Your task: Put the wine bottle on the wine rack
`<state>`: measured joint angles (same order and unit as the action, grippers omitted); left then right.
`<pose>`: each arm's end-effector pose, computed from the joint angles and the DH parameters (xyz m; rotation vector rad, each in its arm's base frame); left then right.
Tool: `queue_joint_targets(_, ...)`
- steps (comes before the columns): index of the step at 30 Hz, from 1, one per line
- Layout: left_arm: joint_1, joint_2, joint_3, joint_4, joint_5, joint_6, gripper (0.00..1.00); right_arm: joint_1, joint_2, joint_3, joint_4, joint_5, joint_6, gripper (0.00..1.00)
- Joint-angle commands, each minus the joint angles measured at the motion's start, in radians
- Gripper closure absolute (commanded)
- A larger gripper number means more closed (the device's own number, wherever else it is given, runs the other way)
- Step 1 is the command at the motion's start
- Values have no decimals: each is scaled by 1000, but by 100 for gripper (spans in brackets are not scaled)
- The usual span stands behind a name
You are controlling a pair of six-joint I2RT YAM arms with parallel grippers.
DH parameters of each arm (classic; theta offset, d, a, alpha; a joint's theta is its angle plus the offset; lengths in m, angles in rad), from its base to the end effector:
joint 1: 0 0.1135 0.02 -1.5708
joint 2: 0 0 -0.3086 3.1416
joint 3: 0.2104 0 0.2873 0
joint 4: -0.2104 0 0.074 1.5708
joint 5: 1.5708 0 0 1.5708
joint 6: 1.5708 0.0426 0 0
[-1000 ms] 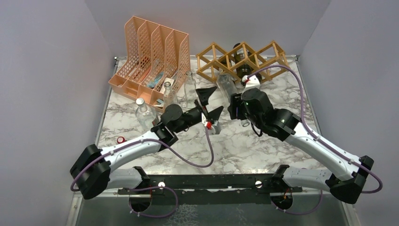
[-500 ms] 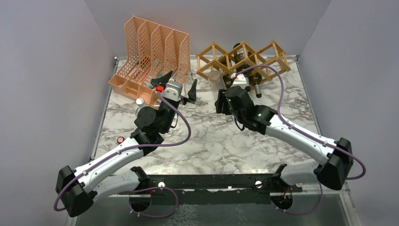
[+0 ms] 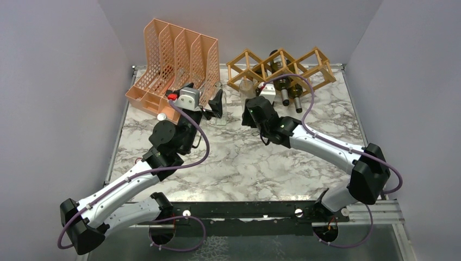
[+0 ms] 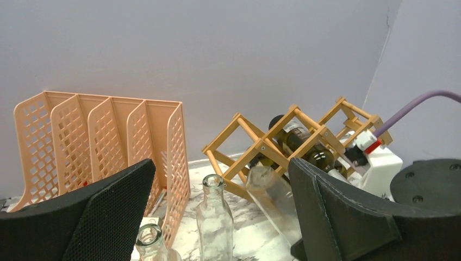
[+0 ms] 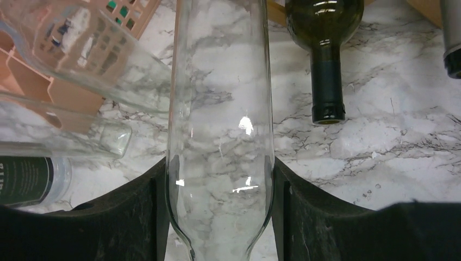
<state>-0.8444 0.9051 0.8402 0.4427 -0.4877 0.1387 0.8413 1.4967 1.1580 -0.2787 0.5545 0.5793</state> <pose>0.1593 -0.1493 0.4390 0.1742 1.2330 -0.3221 0.2646 0.2624 0.3207 0.0313 2.0949 0.2508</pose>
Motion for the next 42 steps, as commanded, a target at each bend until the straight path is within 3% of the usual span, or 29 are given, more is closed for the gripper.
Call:
queue_joint_targets(1, 2, -13, 36, -43, -12, -25, 1, -54, 14, 64, 131, 21, 9, 99)
queue_joint_targets(9, 3, -17, 38, -45, -10, -25, 1, -131, 64, 79, 202, -104, 10, 99)
queue_joint_targets(22, 4, 7, 77, -91, -1, -37, 1, -181, 198, 80, 538, -143, -57, 99)
queue_joint_targets(30, 4, 22, 92, -114, 12, -45, 1, -213, 308, 175, 547, -161, -58, 99)
queue_joint_targets(35, 4, 20, 93, -126, 10, -48, 1, -229, 361, 219, 570, -153, -66, 89)
queue_joint_targets(42, 3, 24, 93, -131, 7, -47, 1, -243, 425, 272, 532, -186, -76, 64)
